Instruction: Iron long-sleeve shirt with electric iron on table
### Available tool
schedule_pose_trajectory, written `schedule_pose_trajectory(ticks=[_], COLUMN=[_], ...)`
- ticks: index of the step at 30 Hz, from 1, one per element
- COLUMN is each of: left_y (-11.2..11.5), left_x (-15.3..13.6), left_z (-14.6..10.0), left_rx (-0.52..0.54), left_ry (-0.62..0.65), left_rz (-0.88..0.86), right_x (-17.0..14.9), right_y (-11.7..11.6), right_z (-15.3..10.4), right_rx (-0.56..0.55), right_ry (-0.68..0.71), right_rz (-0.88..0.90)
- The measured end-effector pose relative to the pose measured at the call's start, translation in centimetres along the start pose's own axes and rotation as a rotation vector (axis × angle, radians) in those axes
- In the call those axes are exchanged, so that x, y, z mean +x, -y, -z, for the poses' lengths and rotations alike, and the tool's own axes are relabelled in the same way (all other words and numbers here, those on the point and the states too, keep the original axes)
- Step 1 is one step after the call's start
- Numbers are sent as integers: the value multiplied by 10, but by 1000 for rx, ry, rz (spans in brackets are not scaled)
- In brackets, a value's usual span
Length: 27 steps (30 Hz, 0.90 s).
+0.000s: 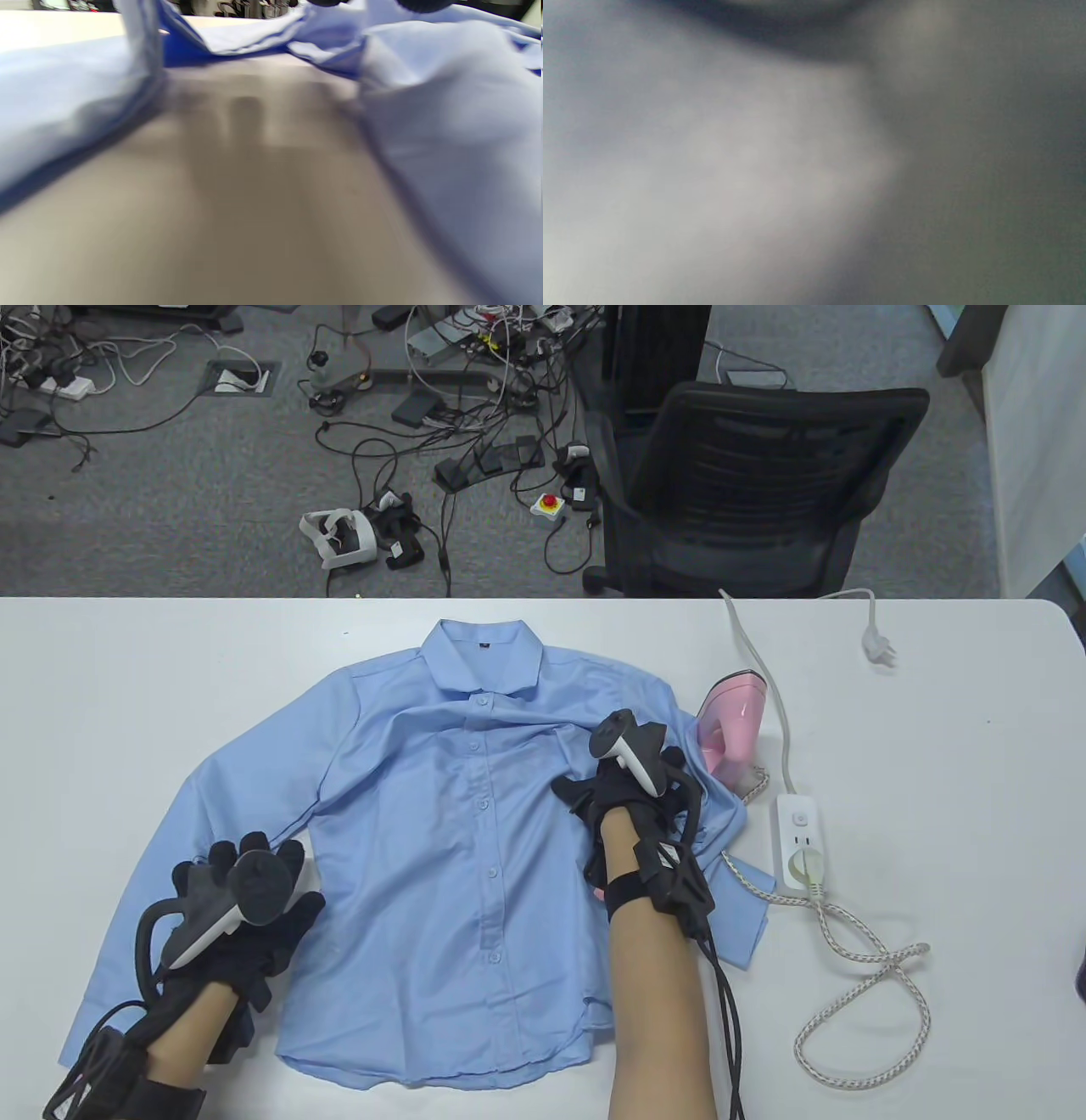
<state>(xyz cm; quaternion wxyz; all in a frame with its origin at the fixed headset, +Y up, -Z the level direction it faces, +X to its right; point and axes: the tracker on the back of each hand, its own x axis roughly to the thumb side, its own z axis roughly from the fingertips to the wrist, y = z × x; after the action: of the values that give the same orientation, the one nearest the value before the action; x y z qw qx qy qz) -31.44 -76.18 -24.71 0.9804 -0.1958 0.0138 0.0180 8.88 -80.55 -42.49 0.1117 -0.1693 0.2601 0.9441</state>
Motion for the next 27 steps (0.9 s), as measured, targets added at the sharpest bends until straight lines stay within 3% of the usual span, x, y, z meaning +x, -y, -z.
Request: schedule_pose_trajectory(ticks=[4, 9, 12, 15, 17, 20, 23, 27], left_y=[7, 6, 9, 13, 19, 21, 22, 25], left_x=[18, 25, 29, 26, 19, 7, 0, -1], left_z=[-2, -5, -7, -2, 5, 8, 8, -3], left_rx=[-63, -5, -57, -59, -123, -200, -226, -250], left_ry=[67, 115, 91, 18, -25, -45, -53, -46], left_rz=[47, 62, 100, 216, 233, 153, 160, 213], right_x=[14, 11, -13, -40, -59, -74, -85, -101], right_y=[15, 20, 11, -1, -19, -41, -48, -57], right_z=[-54, -126, -138, -132, -128, -134, -148, -165], right_rx=[-210, -248, -197, -210, -176, -164, -220, -184], right_ry=[151, 272, 217, 128, 106, 112, 138, 166], right_rz=[-2, -201, -261, -371, -388, -470, -488, -520])
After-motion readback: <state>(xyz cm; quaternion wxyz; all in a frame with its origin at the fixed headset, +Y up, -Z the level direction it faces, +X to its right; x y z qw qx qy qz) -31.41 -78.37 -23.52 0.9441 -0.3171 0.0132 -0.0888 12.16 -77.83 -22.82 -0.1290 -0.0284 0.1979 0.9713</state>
